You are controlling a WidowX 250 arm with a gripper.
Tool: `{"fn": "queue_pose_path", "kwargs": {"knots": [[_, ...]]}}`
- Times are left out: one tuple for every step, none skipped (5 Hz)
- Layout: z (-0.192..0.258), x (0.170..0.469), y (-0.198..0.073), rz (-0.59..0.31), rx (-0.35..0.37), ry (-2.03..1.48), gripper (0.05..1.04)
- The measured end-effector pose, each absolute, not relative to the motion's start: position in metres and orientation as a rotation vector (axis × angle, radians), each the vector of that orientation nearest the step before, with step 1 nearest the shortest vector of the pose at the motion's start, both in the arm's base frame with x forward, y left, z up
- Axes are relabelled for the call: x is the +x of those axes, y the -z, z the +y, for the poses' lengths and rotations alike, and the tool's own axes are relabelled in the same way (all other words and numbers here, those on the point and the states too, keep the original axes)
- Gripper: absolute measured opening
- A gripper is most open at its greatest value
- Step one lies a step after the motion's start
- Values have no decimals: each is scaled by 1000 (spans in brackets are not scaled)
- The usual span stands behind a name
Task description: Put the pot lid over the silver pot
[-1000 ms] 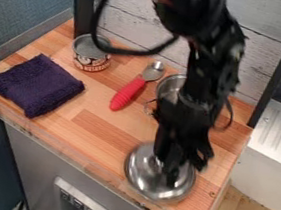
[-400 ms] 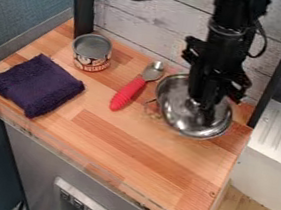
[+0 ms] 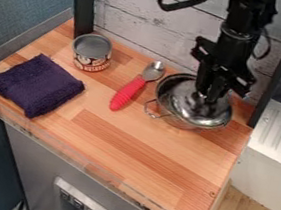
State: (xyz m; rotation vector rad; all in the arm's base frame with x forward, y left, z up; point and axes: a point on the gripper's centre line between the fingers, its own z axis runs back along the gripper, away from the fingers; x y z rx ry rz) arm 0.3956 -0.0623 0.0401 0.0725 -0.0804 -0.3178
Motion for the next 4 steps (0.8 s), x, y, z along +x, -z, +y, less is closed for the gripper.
{"fn": "queue_pose_path", "kwargs": {"knots": [[-60, 408, -39, -86, 82, 296, 279], [-55, 410, -39, -85, 81, 285, 279], [-46, 410, -38, -80, 67, 267, 279], [-39, 406, -39, -83, 59, 252, 279]]}}
